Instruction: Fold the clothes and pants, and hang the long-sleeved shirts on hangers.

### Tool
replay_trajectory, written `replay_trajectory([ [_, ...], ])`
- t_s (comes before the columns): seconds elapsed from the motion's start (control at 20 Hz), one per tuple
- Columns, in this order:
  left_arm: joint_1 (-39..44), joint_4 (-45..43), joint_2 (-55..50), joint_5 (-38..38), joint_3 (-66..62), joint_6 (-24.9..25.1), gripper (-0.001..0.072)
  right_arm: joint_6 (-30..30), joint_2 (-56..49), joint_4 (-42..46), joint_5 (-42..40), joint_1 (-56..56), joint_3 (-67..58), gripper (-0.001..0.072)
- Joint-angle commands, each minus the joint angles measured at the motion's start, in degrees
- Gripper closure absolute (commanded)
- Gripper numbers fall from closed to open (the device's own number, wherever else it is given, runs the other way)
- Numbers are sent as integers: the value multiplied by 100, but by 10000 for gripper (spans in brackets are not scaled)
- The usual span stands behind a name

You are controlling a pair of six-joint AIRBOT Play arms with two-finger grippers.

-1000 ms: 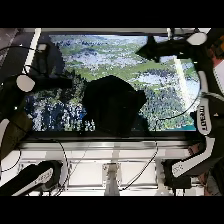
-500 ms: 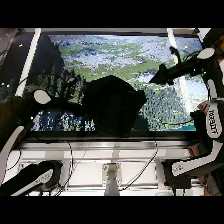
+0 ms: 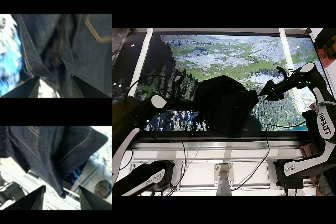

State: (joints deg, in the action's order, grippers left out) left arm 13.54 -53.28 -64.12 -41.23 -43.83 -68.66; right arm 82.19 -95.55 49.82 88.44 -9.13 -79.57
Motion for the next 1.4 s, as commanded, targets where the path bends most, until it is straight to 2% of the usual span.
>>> replay_trajectory([
  [0.0, 0, -79, -57, 293, 11, -216, 247, 26, 2, 83, -61, 2, 42, 232],
  [0.1, 7, -378, -120, -35, 15, -409, 248, 28, 0, 81, -107, 2, 42, 232],
  [0.3, 11, -260, -459, 269, 17, -466, 249, 28, 2, -59, -234, 7, 42, 233],
  [0.35, 9, -44, -599, 293, 17, -466, 280, 48, 2, -76, -234, 42, 42, 232],
  [0.4, 9, 243, -741, 315, 15, -463, 361, 111, 0, -22, -251, 114, 42, 233],
  [0.45, 9, 505, -850, 374, 13, -463, 478, 151, 0, 44, -319, 214, 42, 232],
  [0.5, 7, 754, -931, 450, 11, -457, 676, 227, 0, 105, -442, 326, 42, 232],
  [0.7, 0, 984, -929, 682, -190, -201, 692, 614, -7, 157, -1311, 758, 42, 233],
  [0.95, 4, 986, -931, 944, -610, -140, 693, 717, -343, 166, -1364, 1311, 42, 237],
  [1.0, 2, 990, -933, 1058, -686, -142, 693, 715, -411, 170, -1410, 1434, 42, 353],
  [1.05, 2, 990, -935, 1156, -778, -144, 693, 715, -446, 197, -1469, 1539, 42, 671],
  [1.2, -22, 986, -1110, 1386, -1305, -188, 695, 737, -444, 247, -1547, 1705, 42, 689],
  [1.35, -85, 984, -1698, 1458, -2129, -197, 695, 730, -402, 57, -1187, 1873, 44, 690],
])
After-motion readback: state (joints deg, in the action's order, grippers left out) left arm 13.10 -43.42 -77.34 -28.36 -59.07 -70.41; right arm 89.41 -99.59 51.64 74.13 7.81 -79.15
